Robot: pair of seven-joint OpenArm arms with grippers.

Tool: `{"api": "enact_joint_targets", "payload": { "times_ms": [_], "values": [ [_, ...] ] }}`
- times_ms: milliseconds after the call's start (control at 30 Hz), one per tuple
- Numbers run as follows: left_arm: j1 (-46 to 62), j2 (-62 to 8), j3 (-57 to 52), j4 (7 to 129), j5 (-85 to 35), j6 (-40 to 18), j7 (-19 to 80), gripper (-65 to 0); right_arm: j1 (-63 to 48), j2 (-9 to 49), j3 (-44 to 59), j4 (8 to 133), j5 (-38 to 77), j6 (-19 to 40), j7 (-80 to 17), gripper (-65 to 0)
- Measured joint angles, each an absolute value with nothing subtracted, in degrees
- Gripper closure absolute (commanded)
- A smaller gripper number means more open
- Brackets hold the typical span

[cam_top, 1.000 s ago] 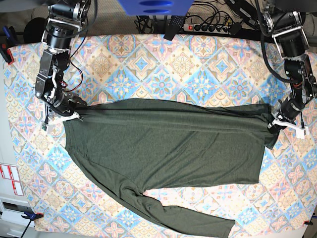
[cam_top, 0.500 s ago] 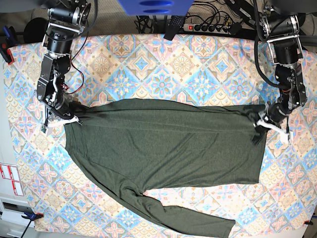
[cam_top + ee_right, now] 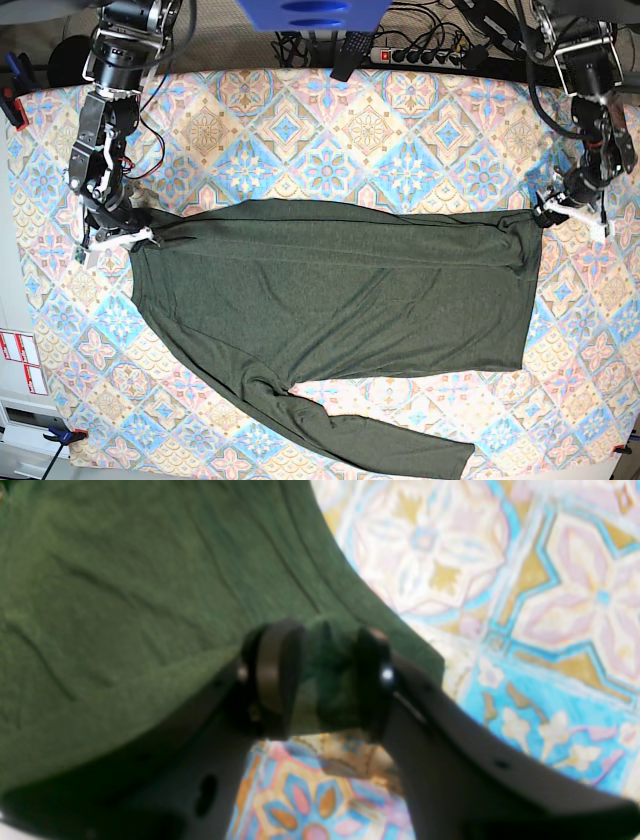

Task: Fold the T-shirt properly
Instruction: 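Lower the shirt and shift both grippers along its shoulder edge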

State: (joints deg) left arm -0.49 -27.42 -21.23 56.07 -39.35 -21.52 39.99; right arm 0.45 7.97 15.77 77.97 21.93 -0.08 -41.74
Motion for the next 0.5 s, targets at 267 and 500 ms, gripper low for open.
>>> {"api": "enact_joint_targets", "payload": {
  "times_ms": [267, 500],
  "values": [
    [-0.8, -25.8, -21.9, 56.1, -38.8, -21.3, 39.1, -32.7, 0.4, 7.8, 15.5, 78.0, 22.0, -0.1, -41.7, -21.3],
    [-4.1, -22.7, -16.4, 56.1, -39.1, -21.7, 38.1, -32.3, 0.4, 7.8, 15.6, 78.0, 22.0, 0.0, -41.7, -21.3]
  ]
}}
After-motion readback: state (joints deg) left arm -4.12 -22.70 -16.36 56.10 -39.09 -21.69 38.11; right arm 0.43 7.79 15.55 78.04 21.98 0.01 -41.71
